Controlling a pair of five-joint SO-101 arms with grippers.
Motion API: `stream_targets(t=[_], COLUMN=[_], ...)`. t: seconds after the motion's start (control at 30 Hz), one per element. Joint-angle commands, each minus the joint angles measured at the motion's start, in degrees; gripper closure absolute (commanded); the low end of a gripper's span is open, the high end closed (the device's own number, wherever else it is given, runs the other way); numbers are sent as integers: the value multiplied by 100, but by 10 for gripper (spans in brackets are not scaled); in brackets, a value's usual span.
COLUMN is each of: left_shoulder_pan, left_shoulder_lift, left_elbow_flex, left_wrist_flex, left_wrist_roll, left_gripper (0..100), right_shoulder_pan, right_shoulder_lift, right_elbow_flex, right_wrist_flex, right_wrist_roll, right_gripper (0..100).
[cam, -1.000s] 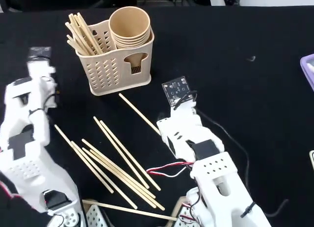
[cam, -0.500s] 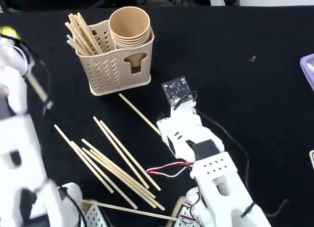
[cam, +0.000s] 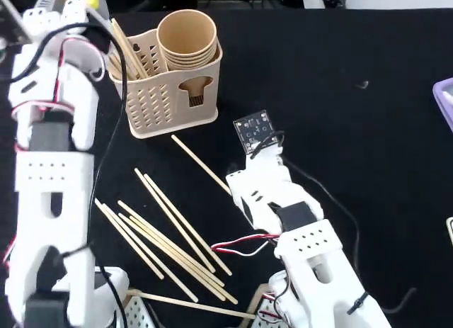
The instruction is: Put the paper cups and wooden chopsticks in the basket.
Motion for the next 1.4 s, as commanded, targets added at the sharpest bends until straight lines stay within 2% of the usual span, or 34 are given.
stream_targets(t=[0.0, 0.23, 0.4, 0.5, 0.6, 0.77, 0.87, 0.93, 1.17, 1.37], left_shoulder_pan=[40, 31, 31, 31, -13, -338, -558, -708, -1200, -1552], left_shoulder_lift=[615, 1231, 941, 738, 527, -18, -466, -774, -1662, -2453], left_elbow_flex=[-453, -620, -936, -1059, -1024, -1024, -1024, -1015, -1015, -479], left_wrist_flex=[-413, -308, 1538, 2497, 3051, 4009, 4659, 5020, 6400, 6549], left_wrist_roll=[62, 62, 105, 62, 62, 62, 62, 62, 62, 62], left_gripper=[970, 970, 870, 852, 852, 852, 852, 852, 852, 852], right_shoulder_pan=[-70, -62, -79, -141, -448, -870, -1037, -1046, -1037, -1020], right_shoulder_lift=[-180, -180, -180, -180, -171, -163, -48, 242, 2202, 3732], right_elbow_flex=[-13, -13, -75, -84, -57, -92, -145, -198, -963, -1886], right_wrist_flex=[-79, -70, 114, 105, 132, 334, 404, 343, -9, 9], right_wrist_roll=[0, 9, 9, 387, 809, 905, 1037, 1134, 1512, 1538], right_gripper=[762, 760, 759, 760, 760, 752, 696, 681, 726, 729])
